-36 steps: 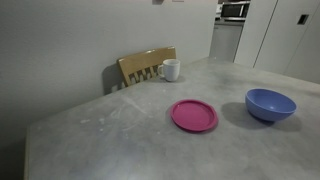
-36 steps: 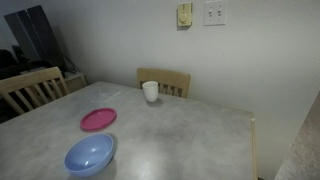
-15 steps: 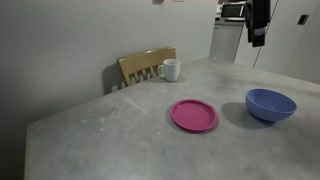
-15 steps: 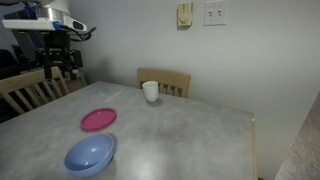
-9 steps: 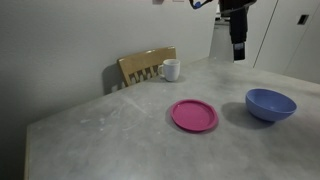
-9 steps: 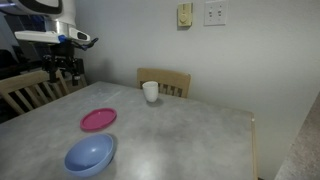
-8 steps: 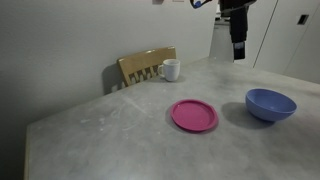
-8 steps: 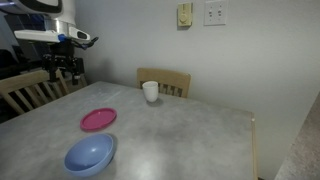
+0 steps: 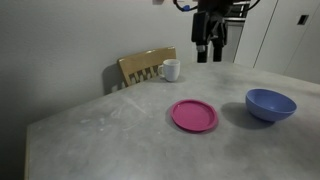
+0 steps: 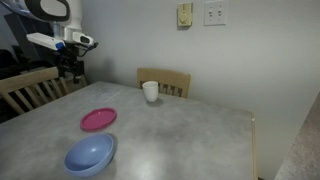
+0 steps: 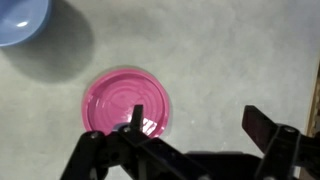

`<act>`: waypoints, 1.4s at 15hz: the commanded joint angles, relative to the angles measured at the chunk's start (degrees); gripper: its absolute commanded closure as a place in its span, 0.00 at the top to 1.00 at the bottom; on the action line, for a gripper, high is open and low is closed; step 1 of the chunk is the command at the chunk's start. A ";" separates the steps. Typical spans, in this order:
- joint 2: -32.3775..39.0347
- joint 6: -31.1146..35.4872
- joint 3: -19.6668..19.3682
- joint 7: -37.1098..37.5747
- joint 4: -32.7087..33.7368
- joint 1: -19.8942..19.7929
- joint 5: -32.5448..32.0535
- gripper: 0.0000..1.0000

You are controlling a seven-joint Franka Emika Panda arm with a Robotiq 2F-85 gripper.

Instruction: Place the pink lid on the blue bowl

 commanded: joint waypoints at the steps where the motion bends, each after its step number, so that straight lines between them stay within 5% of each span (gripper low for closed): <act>1: 8.12 4.61 1.14 6.93 6.11 0.68 2.67 1.00; 12: 22.48 6.09 -0.75 29.16 12.74 5.97 0.33 1.00; 16: 27.55 3.89 -1.92 29.60 17.16 5.70 -1.41 1.00; 18: 24.97 9.01 0.48 20.14 14.30 4.42 -0.65 1.00; 21: 26.36 8.26 -0.12 21.68 15.36 4.78 -0.25 1.00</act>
